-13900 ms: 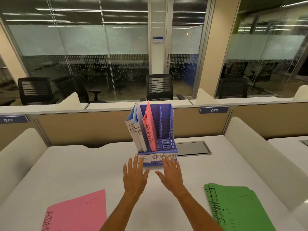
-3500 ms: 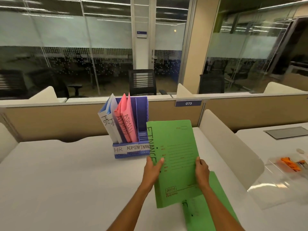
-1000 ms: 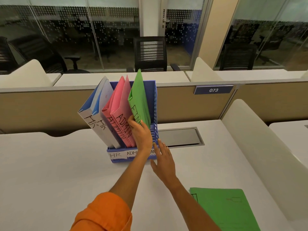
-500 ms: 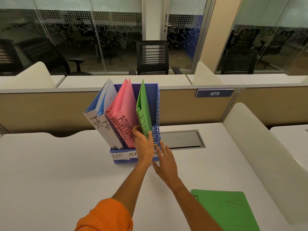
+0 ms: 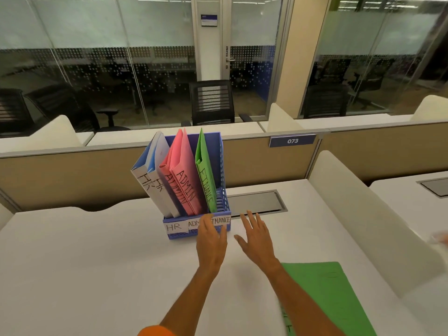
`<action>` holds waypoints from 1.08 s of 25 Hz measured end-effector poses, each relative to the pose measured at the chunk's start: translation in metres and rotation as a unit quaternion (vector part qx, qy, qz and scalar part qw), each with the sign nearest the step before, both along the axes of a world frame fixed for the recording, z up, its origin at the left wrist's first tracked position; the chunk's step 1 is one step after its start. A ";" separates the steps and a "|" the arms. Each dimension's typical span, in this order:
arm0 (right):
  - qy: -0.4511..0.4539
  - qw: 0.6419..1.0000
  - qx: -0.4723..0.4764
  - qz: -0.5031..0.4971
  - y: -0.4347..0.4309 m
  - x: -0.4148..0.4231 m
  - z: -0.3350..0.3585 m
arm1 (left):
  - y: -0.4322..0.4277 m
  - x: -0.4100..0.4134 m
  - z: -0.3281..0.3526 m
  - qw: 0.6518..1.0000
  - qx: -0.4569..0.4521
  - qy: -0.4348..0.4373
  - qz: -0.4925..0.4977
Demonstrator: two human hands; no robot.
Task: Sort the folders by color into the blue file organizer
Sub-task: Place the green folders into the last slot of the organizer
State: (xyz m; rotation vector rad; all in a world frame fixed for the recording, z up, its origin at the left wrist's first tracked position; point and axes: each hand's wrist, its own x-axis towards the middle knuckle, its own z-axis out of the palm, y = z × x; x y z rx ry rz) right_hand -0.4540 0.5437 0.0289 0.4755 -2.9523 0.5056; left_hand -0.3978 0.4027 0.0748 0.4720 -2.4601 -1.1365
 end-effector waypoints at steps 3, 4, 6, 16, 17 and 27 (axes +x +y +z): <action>-0.003 0.999 0.001 -0.037 0.043 0.022 0.003 | 0.026 0.018 -0.010 0.998 -0.003 -0.036 -0.056; -0.007 0.999 0.000 -0.049 0.059 0.030 0.003 | 0.036 0.024 -0.012 0.996 -0.001 -0.040 -0.078; -0.017 0.997 0.003 -0.072 0.090 0.046 -0.001 | 0.056 0.036 -0.018 0.991 0.018 -0.048 -0.121; -0.144 0.955 0.008 -0.257 0.217 0.133 -0.050 | 0.138 0.087 -0.070 0.942 0.157 -0.242 -0.169; -0.155 0.947 0.012 -0.280 0.224 0.142 -0.053 | 0.143 0.092 -0.076 0.933 0.176 -0.271 -0.160; -0.204 0.925 -0.047 -0.317 0.240 0.162 -0.044 | 0.181 0.101 -0.083 0.858 0.351 -0.351 -0.133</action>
